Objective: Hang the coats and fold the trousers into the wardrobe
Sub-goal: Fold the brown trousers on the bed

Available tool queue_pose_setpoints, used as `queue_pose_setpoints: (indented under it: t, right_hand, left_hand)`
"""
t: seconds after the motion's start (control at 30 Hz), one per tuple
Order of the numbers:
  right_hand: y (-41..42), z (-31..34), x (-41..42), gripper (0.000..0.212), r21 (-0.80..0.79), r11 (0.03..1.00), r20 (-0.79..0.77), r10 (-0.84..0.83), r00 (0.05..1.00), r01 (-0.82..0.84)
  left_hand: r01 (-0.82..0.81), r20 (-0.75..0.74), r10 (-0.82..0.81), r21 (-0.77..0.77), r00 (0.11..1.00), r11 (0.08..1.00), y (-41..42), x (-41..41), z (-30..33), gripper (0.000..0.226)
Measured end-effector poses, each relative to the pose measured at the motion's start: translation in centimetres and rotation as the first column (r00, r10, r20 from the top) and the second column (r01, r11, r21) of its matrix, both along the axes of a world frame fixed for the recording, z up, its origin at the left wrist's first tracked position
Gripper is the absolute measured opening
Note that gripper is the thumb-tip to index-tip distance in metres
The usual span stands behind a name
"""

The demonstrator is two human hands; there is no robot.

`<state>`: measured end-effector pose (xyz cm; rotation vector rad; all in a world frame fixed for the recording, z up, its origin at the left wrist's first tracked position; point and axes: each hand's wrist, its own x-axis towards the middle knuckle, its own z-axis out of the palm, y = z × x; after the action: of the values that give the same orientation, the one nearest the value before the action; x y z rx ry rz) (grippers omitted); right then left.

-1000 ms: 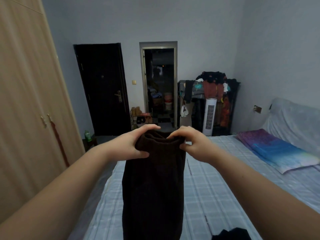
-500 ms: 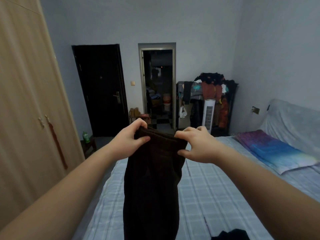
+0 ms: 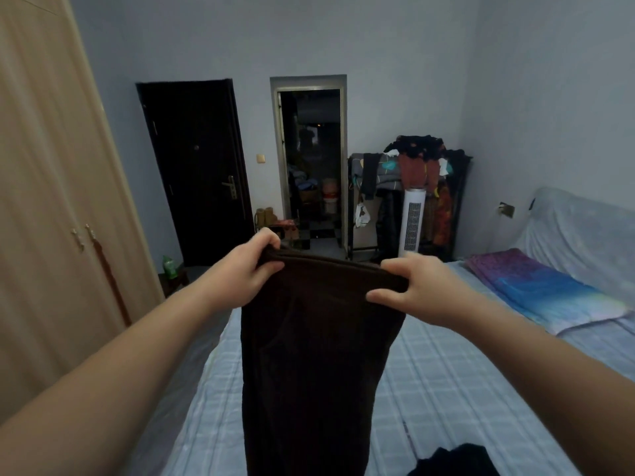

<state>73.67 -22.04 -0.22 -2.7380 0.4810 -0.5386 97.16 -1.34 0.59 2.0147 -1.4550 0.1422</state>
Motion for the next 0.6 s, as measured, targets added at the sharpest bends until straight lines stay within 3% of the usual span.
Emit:
queue_pose_setpoints:
  t: [0.13, 0.27, 0.43, 0.53, 0.6]
  right_hand:
    - [-1.3, 0.3, -2.6, 0.015, 0.102, 0.988, 0.133, 0.104, 0.986, -0.118]
    - [-1.5, -1.0, -0.1, 0.018, 0.211, 0.963, 0.257, 0.109, 0.960, -0.166]
    - [-1.2, -2.9, 2.7, 0.027, 0.366, 0.918, 0.404, -0.010, 0.915, -0.152]
    - [-1.7, -3.4, 3.3, 0.058, 0.648, 0.718, 0.462, -0.107, 0.881, -0.253]
    - [-2.2, -3.5, 4.0, 0.046, 0.785, 0.549, 0.417, -0.125, 0.900, -0.287]
  left_hand:
    - [0.044, -0.104, -0.054, -0.098, 0.993, 0.994, 0.6, 0.1, 0.5, 0.019]
    - [0.066, -0.144, -0.081, -0.106, 0.986, 0.992, -1.4, -1.5, 0.4, 0.014]
    - [0.041, -0.242, -0.089, -0.197, 0.966, 0.980, -3.2, -3.7, 0.0, 0.013]
    - [0.018, -0.262, -0.072, -0.202, 0.962, 0.979, -3.3, -4.5, 0.5, 0.014]
    - [-0.014, -0.261, -0.041, -0.208, 0.965, 0.978, -3.6, -4.7, 0.7, 0.014]
